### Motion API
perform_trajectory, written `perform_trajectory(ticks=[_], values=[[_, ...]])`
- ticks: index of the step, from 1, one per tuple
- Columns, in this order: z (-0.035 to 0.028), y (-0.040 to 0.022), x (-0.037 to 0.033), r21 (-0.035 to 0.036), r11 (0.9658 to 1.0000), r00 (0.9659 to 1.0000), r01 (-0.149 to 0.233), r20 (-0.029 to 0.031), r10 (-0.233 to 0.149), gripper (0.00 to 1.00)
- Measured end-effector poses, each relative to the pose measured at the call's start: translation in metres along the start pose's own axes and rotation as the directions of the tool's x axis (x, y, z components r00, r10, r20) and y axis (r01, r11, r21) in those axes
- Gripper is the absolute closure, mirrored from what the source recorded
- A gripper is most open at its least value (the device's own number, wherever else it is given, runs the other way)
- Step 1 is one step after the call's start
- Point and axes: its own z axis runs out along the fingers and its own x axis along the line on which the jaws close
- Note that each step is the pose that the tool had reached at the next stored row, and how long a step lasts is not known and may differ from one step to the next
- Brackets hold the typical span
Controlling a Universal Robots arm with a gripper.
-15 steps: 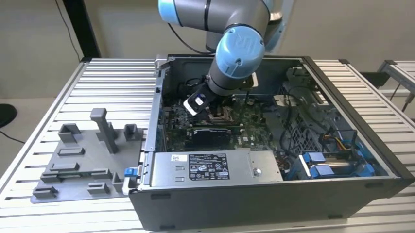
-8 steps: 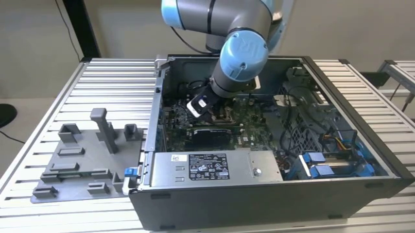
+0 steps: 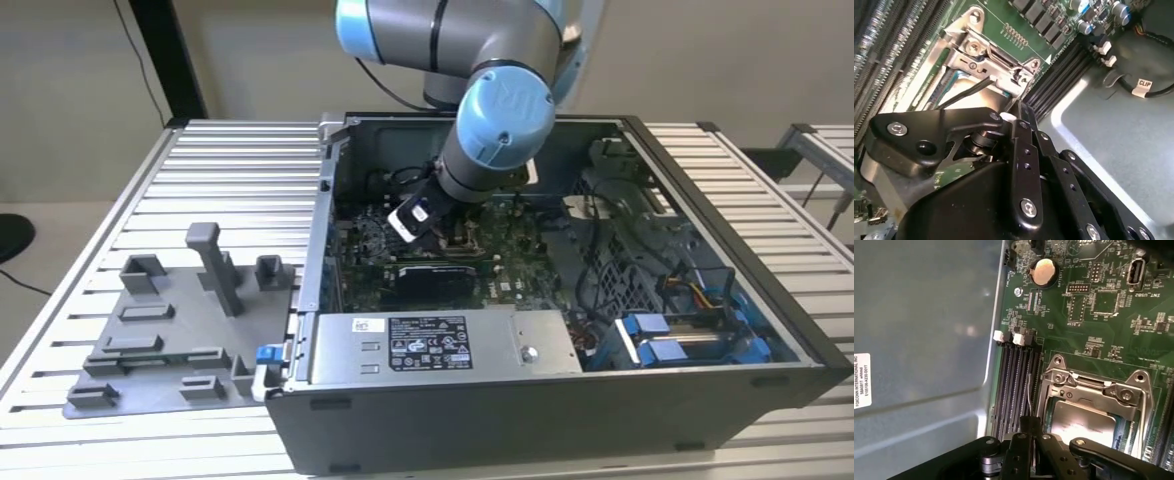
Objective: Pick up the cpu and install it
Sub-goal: 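Close the cpu cover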
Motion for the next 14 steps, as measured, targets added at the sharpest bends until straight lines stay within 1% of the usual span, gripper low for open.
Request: perform_trajectory(ticks=[2, 3, 4, 5, 8, 10, 14], values=[[0.0, -0.0003, 0.0005, 0.0006, 1.0, 1.0, 0.0, 0.0002, 0.0, 1.0], [-0.0002, -0.0008, 0.0002, 0.0002, 1.0, 1.0, 0.001, -0.0009, -0.001, 1.0], [-0.0014, -0.0009, 0.0001, -0.0003, 1.0, 1.0, 0.002, -0.0033, -0.002, 1.0], [-0.0037, -0.0015, 0.0, -0.0005, 1.0, 1.0, 0.002, -0.0041, -0.002, 1.0], [-0.0146, -0.0048, 0.0015, -0.0008, 1.0, 1.0, 0.001, -0.004, -0.001, 1.0], [-0.0201, -0.01, 0.0034, -0.0011, 1.0, 1.0, 0.002, -0.0038, -0.002, 1.0], [-0.0279, -0.0277, 0.0096, -0.0014, 1.0, 1.0, 0.002, -0.0049, -0.002, 1.0]])
